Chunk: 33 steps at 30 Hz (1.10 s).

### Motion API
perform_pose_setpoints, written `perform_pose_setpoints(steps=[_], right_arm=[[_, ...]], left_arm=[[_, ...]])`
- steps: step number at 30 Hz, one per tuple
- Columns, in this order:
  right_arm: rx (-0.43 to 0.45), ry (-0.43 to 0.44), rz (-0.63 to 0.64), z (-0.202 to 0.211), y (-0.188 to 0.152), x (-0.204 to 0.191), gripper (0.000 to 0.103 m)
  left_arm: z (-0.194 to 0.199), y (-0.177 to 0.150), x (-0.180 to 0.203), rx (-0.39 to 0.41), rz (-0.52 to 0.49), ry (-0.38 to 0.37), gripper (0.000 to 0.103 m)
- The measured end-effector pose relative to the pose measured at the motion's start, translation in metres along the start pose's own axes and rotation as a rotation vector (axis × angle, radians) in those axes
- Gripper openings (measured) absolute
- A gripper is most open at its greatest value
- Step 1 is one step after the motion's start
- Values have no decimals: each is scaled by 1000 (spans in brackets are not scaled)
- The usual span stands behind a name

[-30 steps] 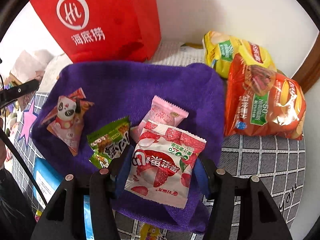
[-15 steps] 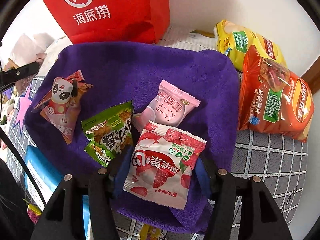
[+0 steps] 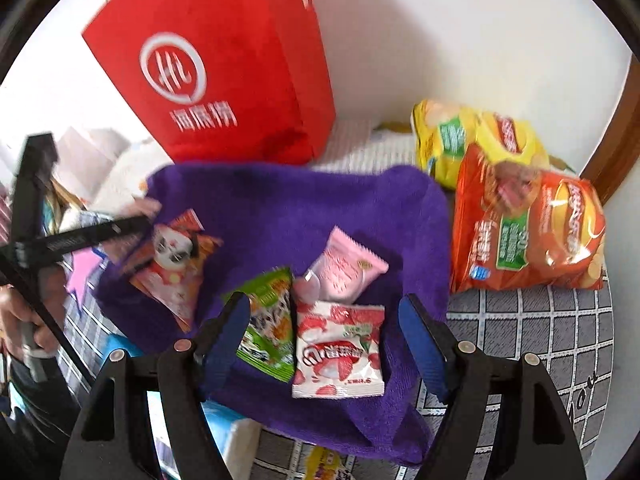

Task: Organize snacks
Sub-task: 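Open the right tool dropping the strawberry bag while the left tool drops the pastry packet onto the towel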

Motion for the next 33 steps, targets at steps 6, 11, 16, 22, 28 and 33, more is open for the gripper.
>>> perform_pose_setpoints(steps=[6, 11, 16, 22, 28, 33], right_arm=[[62, -4, -1, 20, 3, -3, 76], [104, 5, -10, 28, 4, -3, 76], [136, 10, -19, 34, 5, -3, 76], [154, 18, -21, 38, 6, -6, 76], [168, -3, -38, 43, 6, -10, 76], [194, -36, -55, 57, -2, -12, 73]], left_arm=[[-6, -2, 0, -28, 6, -13, 33], [-10, -3, 2, -39, 7, -19, 32], [-10, -3, 2, -38, 8, -18, 32], [0, 0, 3, -12, -9, -18, 44], [15, 3, 5, 18, -23, -25, 46], [30, 3, 12, 51, -44, -29, 48]])
Point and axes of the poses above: each gripper's, at about its wrist camera, not at the fingertips, and z roughly against the way its jaws point, x to its right, y to its top, the point moved 1 cm from there along -z, roughly the way its jaws point, and after that the axes turned 4 degrees about y, right-handed, at the moved point
